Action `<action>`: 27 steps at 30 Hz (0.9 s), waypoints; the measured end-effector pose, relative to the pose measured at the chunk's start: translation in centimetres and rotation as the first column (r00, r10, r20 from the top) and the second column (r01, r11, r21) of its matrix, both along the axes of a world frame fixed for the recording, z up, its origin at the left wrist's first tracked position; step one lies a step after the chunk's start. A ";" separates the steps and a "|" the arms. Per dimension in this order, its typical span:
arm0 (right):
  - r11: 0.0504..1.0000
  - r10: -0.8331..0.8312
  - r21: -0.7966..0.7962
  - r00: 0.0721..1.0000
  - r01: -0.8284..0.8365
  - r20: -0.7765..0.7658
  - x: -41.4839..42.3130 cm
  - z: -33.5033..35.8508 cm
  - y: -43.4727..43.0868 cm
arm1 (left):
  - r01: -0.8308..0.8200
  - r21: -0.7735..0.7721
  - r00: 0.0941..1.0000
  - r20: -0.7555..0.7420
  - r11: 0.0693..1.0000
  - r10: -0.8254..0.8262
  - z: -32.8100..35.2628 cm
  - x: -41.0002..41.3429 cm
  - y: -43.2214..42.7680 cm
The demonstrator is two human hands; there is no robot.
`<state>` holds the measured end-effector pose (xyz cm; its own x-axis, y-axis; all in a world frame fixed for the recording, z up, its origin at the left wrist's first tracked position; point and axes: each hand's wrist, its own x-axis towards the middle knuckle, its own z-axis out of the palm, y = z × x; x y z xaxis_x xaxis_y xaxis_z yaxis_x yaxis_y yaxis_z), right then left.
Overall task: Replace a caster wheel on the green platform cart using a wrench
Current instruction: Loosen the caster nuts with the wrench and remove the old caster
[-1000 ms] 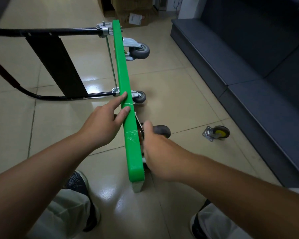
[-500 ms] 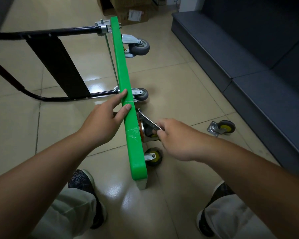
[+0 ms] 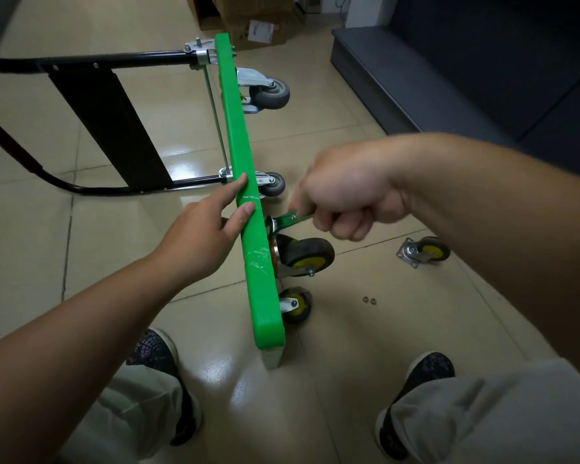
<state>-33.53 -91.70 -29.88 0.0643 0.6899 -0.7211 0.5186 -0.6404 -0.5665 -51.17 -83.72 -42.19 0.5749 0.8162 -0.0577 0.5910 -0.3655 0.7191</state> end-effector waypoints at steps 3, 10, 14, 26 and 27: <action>1.000 0.005 -0.025 1.000 -0.005 0.016 -0.1 0.6 1.8 | -0.005 -0.004 1.000 0.007 1.000 0.005 -0.3 0.0 0.2; 0.997 0.050 -0.059 0.995 -0.046 0.084 -0.9 1.0 3.8 | 0.001 -0.001 1.000 0.012 1.000 -0.001 -0.3 -0.1 0.2; 0.993 0.073 -0.096 0.990 -0.061 0.123 -1.1 1.3 4.3 | -0.004 0.004 1.000 0.021 1.000 0.004 -0.3 -0.1 0.1; 0.992 0.045 0.110 0.981 -0.067 0.191 -2.2 -0.2 -1.2 | 0.002 -0.002 1.000 0.013 1.000 -0.002 -0.3 -0.1 0.2; 0.986 0.060 0.139 0.966 -0.098 0.250 -2.3 -0.4 -1.7 | 0.002 -0.006 1.000 0.015 1.000 -0.002 -0.3 -0.1 0.2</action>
